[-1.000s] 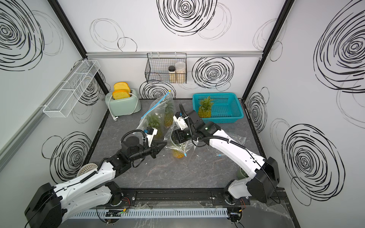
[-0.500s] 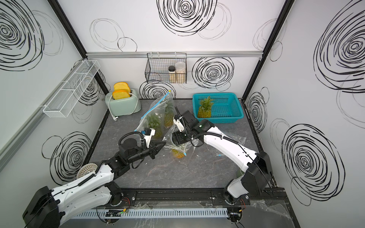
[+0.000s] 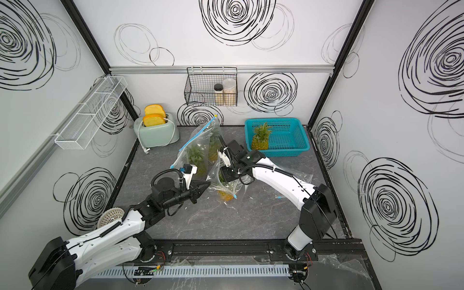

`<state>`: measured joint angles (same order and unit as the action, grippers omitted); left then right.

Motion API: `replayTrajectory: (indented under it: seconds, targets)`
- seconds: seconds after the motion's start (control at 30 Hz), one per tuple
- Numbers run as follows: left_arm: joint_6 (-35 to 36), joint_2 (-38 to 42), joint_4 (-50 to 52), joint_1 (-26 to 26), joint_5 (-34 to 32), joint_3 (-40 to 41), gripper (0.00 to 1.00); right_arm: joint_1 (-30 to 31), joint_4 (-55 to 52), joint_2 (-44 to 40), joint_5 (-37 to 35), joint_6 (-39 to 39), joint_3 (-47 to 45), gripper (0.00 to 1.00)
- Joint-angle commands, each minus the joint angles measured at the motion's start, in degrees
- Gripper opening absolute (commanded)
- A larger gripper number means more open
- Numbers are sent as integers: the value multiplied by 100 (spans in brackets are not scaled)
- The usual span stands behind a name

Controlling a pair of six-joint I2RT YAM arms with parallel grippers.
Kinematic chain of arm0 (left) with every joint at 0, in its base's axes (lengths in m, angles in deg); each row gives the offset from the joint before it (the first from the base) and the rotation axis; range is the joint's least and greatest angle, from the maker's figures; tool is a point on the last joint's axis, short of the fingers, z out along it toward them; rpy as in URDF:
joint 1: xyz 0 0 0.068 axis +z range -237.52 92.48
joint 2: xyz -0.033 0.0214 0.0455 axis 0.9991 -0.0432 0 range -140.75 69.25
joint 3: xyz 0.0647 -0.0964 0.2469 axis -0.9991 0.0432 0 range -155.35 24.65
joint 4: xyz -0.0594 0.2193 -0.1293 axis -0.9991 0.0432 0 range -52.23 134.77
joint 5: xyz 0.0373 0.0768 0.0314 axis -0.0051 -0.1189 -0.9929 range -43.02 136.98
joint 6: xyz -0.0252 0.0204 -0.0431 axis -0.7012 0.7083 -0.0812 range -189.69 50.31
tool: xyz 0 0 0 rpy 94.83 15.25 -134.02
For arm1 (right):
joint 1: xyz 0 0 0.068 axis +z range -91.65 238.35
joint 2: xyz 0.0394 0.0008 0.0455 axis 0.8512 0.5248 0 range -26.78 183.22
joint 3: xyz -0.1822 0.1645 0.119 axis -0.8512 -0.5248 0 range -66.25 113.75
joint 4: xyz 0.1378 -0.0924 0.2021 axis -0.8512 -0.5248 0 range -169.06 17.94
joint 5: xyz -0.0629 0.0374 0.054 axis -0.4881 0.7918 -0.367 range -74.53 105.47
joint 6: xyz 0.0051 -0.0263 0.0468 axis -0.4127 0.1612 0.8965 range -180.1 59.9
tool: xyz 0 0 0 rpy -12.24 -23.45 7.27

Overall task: Open the zip-top bag and take out the pineapple
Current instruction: Pick up the pineapple from the zipper food storage bag.

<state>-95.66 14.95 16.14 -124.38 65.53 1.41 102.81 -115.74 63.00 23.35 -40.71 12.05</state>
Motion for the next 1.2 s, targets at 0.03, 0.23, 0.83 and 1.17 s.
replayTrajectory:
  seconds: [0.03,0.23,0.83,1.17]
  targets:
    - [-79,41,-325,-32,-87,-30,8,-41,-127,-127,47,33,-455,5]
    - [-221,154,-150,-16,167,-131,50,-331,498,-917,116,-34,-815,0]
    - [-1417,-311,-2194,-40,1723,754,87,-1532,328,-1950,1801,-681,295,0]
    - [-1973,-1179,-3828,-252,1474,716,92,-1551,247,-1902,2106,-684,885,0]
